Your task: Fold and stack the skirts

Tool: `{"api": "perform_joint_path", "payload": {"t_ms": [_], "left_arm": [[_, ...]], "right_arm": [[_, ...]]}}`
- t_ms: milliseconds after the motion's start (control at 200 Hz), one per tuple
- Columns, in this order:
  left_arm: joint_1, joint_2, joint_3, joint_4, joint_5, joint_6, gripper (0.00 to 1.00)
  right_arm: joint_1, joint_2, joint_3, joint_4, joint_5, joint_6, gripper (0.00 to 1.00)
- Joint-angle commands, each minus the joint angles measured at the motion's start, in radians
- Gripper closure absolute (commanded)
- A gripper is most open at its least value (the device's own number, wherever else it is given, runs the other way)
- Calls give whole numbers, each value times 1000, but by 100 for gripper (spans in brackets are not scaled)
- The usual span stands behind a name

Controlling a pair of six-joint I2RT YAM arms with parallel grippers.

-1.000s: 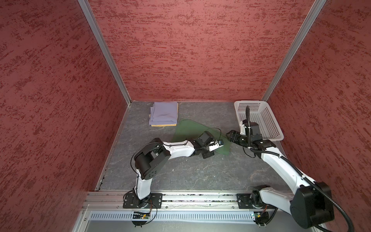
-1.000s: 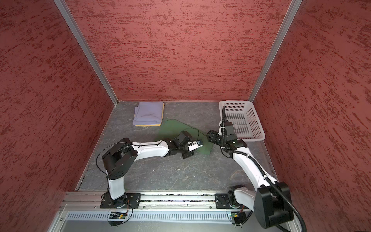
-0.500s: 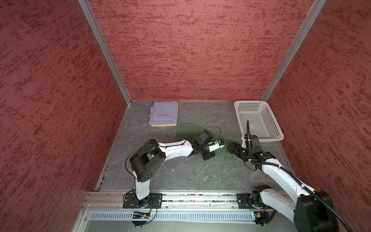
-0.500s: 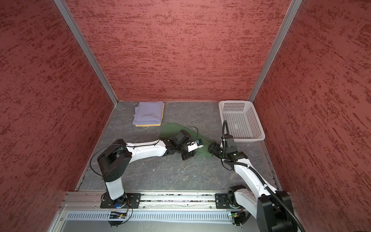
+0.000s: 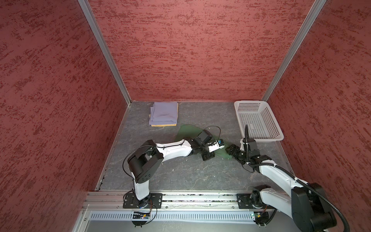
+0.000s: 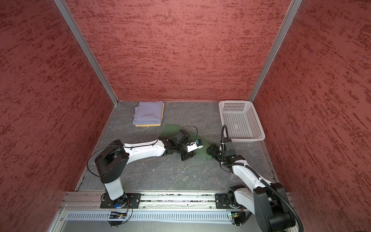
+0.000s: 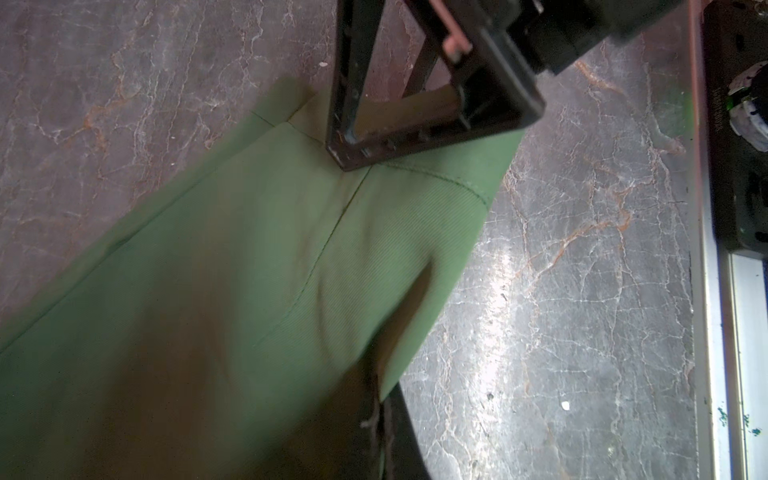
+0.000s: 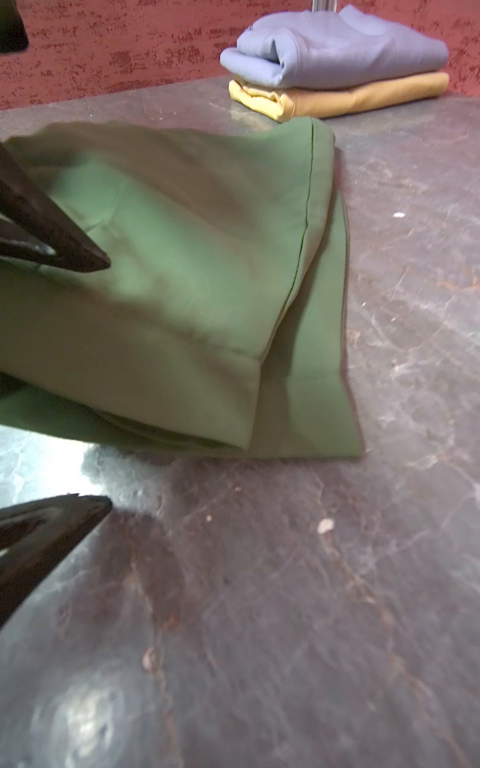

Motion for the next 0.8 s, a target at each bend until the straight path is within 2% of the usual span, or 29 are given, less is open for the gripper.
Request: {"api": "perform_joint_path", "payload": {"t_ms": [0, 516, 671, 797], "left_arm": [[-3, -5, 22, 0, 24, 2, 100], [-3, 0, 36, -20, 29, 5, 100], [-3, 2, 34, -19, 30, -4, 100], [-3, 9, 33, -20, 30, -13, 100]], "right_arm": [[-5, 18, -22, 101, -13, 35, 19], [-5, 51, -94, 266, 1, 103, 34], [-5, 76, -108, 320, 2, 122, 44], [-4, 94, -111, 347, 9, 128, 60]]}}
